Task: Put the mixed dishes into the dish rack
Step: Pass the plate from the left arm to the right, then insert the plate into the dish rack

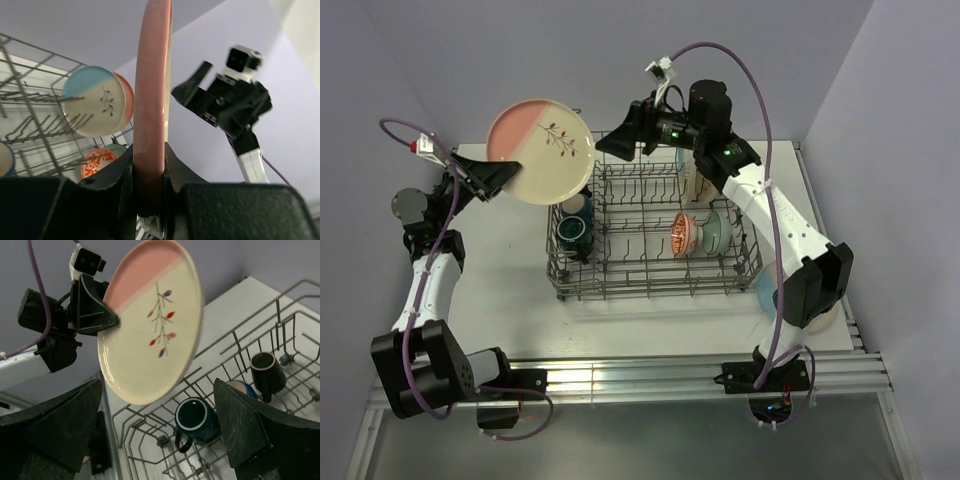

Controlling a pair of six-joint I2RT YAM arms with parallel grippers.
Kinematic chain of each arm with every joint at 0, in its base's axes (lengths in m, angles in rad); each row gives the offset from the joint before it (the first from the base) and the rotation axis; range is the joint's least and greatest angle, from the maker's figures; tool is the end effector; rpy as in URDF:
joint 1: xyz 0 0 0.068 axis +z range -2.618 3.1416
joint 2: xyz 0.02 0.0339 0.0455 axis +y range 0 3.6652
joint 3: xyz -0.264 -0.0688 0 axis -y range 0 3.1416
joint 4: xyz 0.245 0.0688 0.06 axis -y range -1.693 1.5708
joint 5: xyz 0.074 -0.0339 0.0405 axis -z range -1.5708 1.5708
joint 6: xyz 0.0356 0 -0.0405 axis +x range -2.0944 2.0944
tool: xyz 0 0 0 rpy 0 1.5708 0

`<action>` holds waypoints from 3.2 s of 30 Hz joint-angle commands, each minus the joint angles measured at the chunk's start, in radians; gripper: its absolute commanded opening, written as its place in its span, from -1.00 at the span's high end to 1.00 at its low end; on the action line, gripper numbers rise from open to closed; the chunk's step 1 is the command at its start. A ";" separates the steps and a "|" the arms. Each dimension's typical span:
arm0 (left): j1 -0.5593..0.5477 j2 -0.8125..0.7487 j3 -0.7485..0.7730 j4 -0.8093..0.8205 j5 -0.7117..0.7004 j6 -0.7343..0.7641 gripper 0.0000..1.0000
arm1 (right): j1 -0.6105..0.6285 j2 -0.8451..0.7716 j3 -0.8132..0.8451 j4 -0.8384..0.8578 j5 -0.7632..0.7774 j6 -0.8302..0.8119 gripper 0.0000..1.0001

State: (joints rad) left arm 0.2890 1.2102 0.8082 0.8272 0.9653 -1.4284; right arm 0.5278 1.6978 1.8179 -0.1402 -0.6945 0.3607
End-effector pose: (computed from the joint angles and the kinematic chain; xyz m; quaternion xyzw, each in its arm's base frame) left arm 0.2592 0.0465 0.3588 -0.1085 0.6090 -0.6133 0.4911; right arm 0.3262 0.2165 0.4623 -0.2934 0.6493 0.5023 0.4898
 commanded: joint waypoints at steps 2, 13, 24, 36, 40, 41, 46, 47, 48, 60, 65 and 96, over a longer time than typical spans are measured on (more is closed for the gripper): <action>-0.082 -0.005 0.068 0.165 -0.007 0.026 1.00 | -0.068 -0.017 -0.052 0.105 -0.207 0.199 -0.99; -0.244 0.060 0.077 0.156 -0.031 0.086 1.00 | -0.078 -0.004 -0.164 0.185 -0.310 0.276 -0.55; -0.281 0.104 0.068 0.170 -0.059 0.102 1.00 | -0.077 -0.010 -0.241 0.289 -0.372 0.351 -0.10; -0.317 0.150 0.072 0.170 -0.063 0.112 0.79 | -0.074 0.003 -0.244 0.324 -0.433 0.382 1.00; -0.318 0.134 0.091 0.075 -0.063 0.169 0.20 | -0.089 -0.007 -0.213 0.277 -0.413 0.330 1.00; -0.317 0.120 0.094 0.047 -0.065 0.187 0.04 | -0.094 -0.009 -0.209 0.272 -0.412 0.328 1.00; -0.314 0.078 0.129 -0.143 -0.086 0.315 -0.23 | -0.136 -0.012 -0.169 0.248 -0.389 0.302 1.00; -0.312 0.060 0.135 -0.176 -0.108 0.336 -0.31 | -0.141 -0.013 -0.158 0.229 -0.382 0.293 1.00; -0.307 0.051 0.147 -0.215 -0.117 0.382 -0.36 | -0.146 -0.013 -0.154 0.223 -0.378 0.285 1.00; -0.200 -0.112 0.275 -0.758 -0.411 0.703 -0.41 | -0.226 -0.013 -0.060 0.012 -0.254 0.076 1.00; -0.189 -0.213 0.292 -0.908 -0.519 0.792 -0.54 | -0.229 -0.009 0.046 -0.163 -0.027 -0.094 1.00; -0.174 -0.595 0.057 -1.206 -0.775 0.856 -0.79 | -0.077 0.060 0.040 -0.147 0.932 -0.177 1.00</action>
State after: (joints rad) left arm 0.1081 0.6357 0.8745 -0.3695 0.2207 -0.5938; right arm 0.4503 1.7775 1.8282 -0.4580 0.1234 0.1623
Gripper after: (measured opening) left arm 0.889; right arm 0.242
